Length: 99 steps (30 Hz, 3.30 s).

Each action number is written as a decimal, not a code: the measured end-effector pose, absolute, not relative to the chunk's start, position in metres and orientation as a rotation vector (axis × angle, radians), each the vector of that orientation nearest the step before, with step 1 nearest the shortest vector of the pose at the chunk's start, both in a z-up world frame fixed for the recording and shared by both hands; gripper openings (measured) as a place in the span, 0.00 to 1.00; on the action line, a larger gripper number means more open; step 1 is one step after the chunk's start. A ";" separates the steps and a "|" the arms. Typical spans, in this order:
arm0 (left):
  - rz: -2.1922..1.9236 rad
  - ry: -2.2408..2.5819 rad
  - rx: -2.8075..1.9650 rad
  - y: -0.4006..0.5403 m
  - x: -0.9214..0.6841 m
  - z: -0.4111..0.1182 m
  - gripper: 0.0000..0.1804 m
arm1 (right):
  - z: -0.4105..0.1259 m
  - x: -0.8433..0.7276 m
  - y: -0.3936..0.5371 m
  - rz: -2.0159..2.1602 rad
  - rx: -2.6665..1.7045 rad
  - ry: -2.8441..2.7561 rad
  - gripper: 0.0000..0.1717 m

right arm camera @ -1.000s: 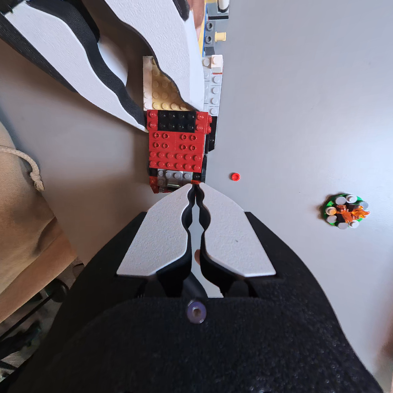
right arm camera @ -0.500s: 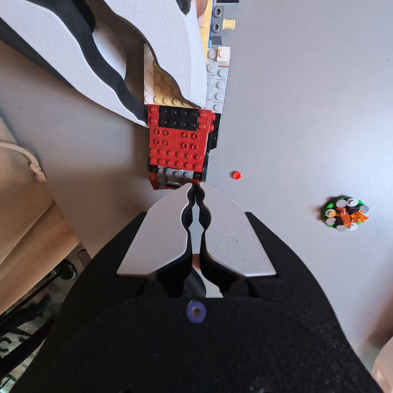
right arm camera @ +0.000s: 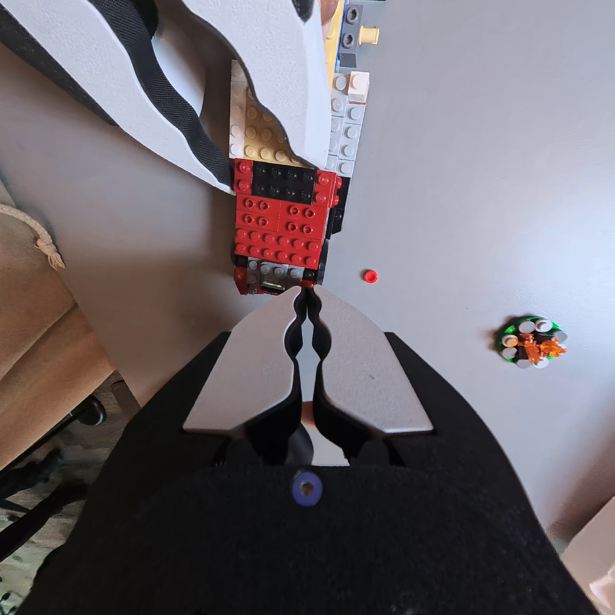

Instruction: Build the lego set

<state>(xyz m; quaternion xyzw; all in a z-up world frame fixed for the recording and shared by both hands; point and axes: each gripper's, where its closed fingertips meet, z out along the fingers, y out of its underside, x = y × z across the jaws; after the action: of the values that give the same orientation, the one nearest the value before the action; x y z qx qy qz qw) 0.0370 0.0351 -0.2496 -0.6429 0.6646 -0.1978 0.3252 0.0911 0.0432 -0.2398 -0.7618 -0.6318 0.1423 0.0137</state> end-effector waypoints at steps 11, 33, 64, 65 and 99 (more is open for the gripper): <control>-0.514 1.746 -1.683 0.035 0.037 -0.250 0.26 | -0.235 0.088 0.045 0.505 -2.360 -1.852 0.00; -0.507 1.742 -1.687 0.035 0.037 -0.250 0.26 | -0.239 0.090 0.044 0.473 -2.375 -1.888 0.00; -0.525 1.758 -1.658 0.033 0.037 -0.250 0.25 | -0.234 0.088 0.045 0.498 -2.192 -1.944 0.14; -0.526 1.758 -1.657 0.033 0.037 -0.250 0.25 | -0.237 0.088 0.046 0.489 -2.186 -1.951 0.14; -0.380 2.212 -1.568 0.034 0.046 -0.260 0.38 | -0.222 0.125 0.009 1.183 -2.110 -1.314 0.12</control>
<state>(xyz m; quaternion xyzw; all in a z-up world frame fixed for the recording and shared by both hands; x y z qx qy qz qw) 0.0464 0.0343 -0.2601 -0.5612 0.7914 -0.1359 0.2006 0.1255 0.0091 -0.2218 -0.7520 -0.4683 0.4217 0.1933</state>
